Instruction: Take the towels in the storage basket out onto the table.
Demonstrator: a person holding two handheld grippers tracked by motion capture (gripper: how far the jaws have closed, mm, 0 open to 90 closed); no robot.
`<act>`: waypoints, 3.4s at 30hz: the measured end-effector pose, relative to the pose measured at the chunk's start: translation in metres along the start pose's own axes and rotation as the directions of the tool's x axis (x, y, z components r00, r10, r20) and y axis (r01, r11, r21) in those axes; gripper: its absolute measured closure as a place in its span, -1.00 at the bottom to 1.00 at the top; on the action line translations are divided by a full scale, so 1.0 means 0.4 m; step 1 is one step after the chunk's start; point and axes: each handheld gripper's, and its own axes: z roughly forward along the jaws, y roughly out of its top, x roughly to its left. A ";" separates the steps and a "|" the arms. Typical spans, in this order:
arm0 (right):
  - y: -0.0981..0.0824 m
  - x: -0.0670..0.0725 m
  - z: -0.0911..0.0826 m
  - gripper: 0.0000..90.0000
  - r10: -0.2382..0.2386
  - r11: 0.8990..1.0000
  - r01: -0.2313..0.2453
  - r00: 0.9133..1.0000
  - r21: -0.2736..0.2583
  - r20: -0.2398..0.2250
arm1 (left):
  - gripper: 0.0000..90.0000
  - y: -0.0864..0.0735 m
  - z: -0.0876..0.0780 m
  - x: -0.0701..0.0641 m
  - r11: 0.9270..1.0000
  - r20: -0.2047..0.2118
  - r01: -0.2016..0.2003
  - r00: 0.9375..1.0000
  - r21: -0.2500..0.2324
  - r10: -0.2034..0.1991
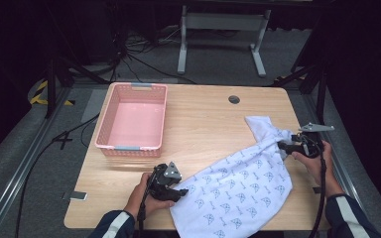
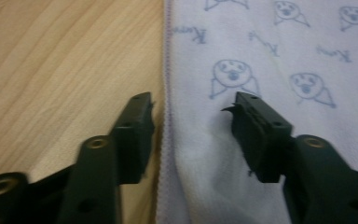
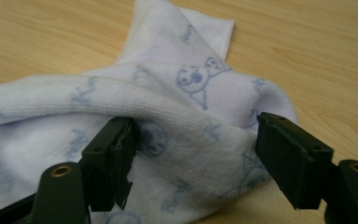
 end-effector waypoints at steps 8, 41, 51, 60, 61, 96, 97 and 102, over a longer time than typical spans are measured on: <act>0.033 0.020 0.052 0.64 -0.095 0.995 0.095 0.993 0.001 -0.076 | 0.70 -0.007 -0.011 -0.070 0.996 0.087 -0.084 0.993 0.039 0.081; 0.003 0.477 -0.164 0.09 -0.568 0.822 0.492 0.661 -0.288 -0.490 | 0.07 0.062 0.032 -0.065 0.996 0.074 -0.038 0.996 -0.081 0.044; 0.068 0.325 0.006 0.10 -0.379 0.923 0.379 0.874 -0.062 -0.302 | 0.04 0.111 0.109 -0.072 0.996 0.072 -0.083 0.994 -0.024 0.084; 0.059 0.358 0.086 0.79 -0.376 0.905 0.422 0.851 0.049 -0.367 | 0.80 0.117 0.111 -0.083 0.991 0.135 -0.133 0.982 -0.016 0.134; 0.059 0.358 0.086 0.79 -0.376 0.905 0.422 0.851 0.049 -0.367 | 0.84 0.117 0.111 -0.083 0.991 0.135 -0.133 0.982 -0.016 0.134; 0.041 0.063 -0.046 0.24 -0.159 0.987 0.159 0.985 0.010 0.067 | 0.26 0.065 0.001 -0.055 0.997 0.072 -0.009 0.997 -0.073 0.014; 0.053 0.061 -0.030 0.21 -0.155 0.988 0.155 0.986 0.003 0.054 | 0.25 0.086 0.020 -0.045 0.998 0.087 -0.009 0.996 -0.067 0.015; 0.108 0.068 0.080 0.04 -0.178 0.983 0.179 0.983 0.036 -0.035 | 0.15 0.148 0.090 -0.028 0.998 0.052 -0.059 0.997 -0.022 0.061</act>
